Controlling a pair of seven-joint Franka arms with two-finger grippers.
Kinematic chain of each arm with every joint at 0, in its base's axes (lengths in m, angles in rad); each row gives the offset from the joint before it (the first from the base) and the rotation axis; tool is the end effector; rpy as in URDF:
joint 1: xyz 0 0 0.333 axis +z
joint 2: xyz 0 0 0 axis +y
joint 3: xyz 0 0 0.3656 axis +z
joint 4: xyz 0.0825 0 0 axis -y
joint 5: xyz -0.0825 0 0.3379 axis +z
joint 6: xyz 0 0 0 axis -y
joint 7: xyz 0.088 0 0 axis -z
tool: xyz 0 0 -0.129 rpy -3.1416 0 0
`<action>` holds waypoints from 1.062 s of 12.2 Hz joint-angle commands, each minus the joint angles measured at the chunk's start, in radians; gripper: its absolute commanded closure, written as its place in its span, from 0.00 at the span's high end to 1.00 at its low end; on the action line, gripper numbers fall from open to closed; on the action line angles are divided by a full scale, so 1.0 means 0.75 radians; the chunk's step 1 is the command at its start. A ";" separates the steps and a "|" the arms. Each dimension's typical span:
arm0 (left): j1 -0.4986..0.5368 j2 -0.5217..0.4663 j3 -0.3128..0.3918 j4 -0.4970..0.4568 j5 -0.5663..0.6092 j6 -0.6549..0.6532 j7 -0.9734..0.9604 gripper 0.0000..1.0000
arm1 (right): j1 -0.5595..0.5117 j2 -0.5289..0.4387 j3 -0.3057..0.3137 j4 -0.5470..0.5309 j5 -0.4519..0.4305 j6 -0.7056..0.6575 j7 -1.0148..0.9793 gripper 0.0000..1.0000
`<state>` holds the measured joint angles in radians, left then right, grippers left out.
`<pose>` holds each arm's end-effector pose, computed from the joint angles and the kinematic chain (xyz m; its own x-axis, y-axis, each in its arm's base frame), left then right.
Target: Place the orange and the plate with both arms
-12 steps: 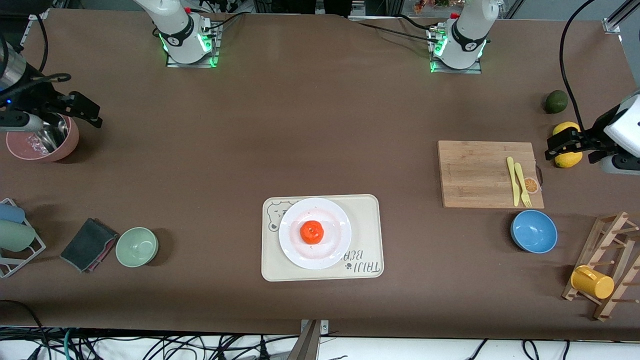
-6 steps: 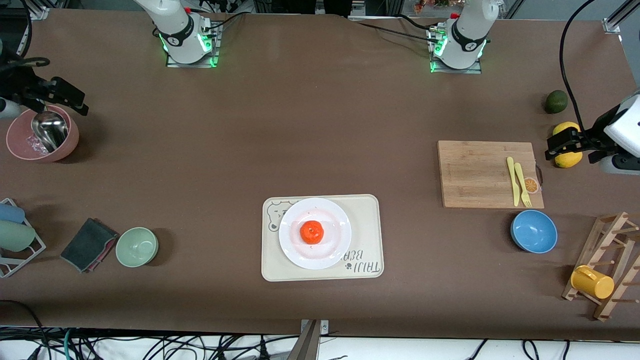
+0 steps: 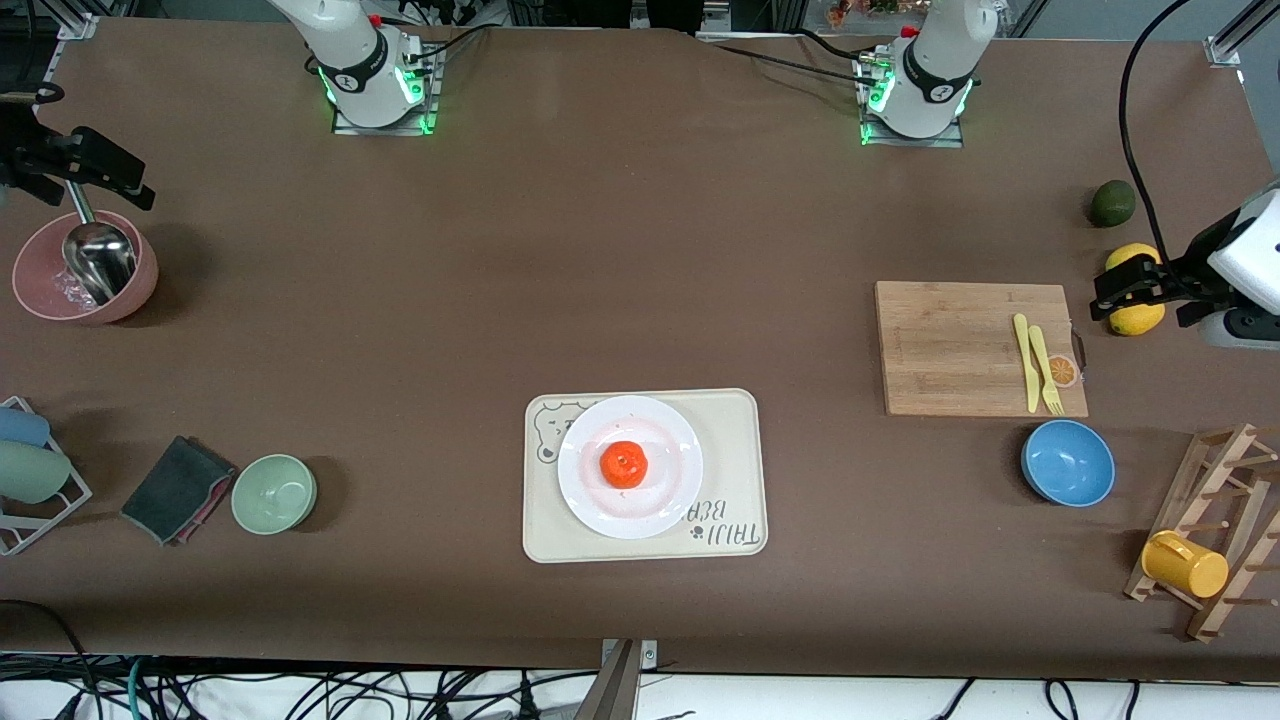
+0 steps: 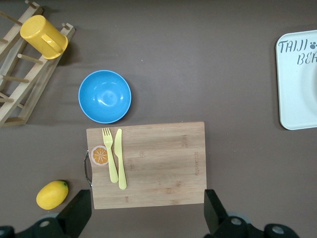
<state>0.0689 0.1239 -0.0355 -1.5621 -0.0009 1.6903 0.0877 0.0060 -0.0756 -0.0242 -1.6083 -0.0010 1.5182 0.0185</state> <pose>0.5604 0.0199 0.6001 0.9985 -0.0539 0.0048 -0.0539 -0.9985 0.0049 0.4752 -0.0094 0.6688 0.9992 -0.0366 -0.0145 -0.0367 -0.9993 -0.0006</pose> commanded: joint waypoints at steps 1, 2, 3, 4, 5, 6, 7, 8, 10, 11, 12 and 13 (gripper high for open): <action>0.004 0.001 0.000 0.039 0.001 0.000 0.030 1.00 | -0.010 0.005 0.002 0.066 0.020 -0.036 -0.029 1.00; 0.002 0.001 0.000 0.046 0.001 0.000 0.030 1.00 | -0.010 0.017 0.000 0.070 0.022 -0.034 -0.029 1.00; 0.004 0.003 0.000 0.048 0.001 0.000 0.030 1.00 | -0.010 0.019 0.004 0.070 0.022 -0.034 -0.027 1.00; 0.004 0.001 0.000 0.048 0.001 0.000 0.030 1.00 | -0.010 0.019 0.006 0.070 0.022 -0.038 -0.021 1.00; 0.004 0.003 0.000 0.048 0.001 0.000 0.030 1.00 | -0.010 0.019 0.002 0.070 0.024 -0.040 -0.031 1.00; 0.002 0.003 0.000 0.048 -0.001 0.000 0.030 1.00 | -0.010 0.029 0.002 0.068 0.026 -0.048 -0.031 1.00; 0.000 0.003 0.000 0.048 0.001 0.000 0.030 1.00 | -0.010 0.037 0.004 0.072 0.022 -0.083 -0.033 1.00; -0.002 0.003 0.000 0.048 0.001 0.000 0.030 1.00 | -0.006 0.035 0.008 0.072 0.008 -0.116 -0.033 1.00; 0.002 0.001 0.000 0.050 -0.001 0.000 0.030 1.00 | -0.006 0.027 0.010 0.079 0.005 -0.153 -0.031 1.00; -0.004 0.001 0.000 0.050 -0.001 0.000 0.030 1.00 | -0.006 0.027 0.012 0.081 0.003 -0.157 -0.027 1.00; -0.008 0.003 0.000 0.050 0.001 0.000 0.030 1.00 | -0.004 0.029 0.012 0.079 0.003 -0.153 -0.027 1.00; -0.004 0.001 0.000 0.050 -0.001 0.000 0.030 1.00 | -0.006 0.033 0.012 0.081 0.003 -0.149 -0.027 1.00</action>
<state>0.0665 0.1237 -0.0356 -1.5411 -0.0009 1.6929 0.0877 0.0063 -0.0618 -0.0198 -1.5796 0.0012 1.4287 0.0117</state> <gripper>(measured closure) 0.000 0.000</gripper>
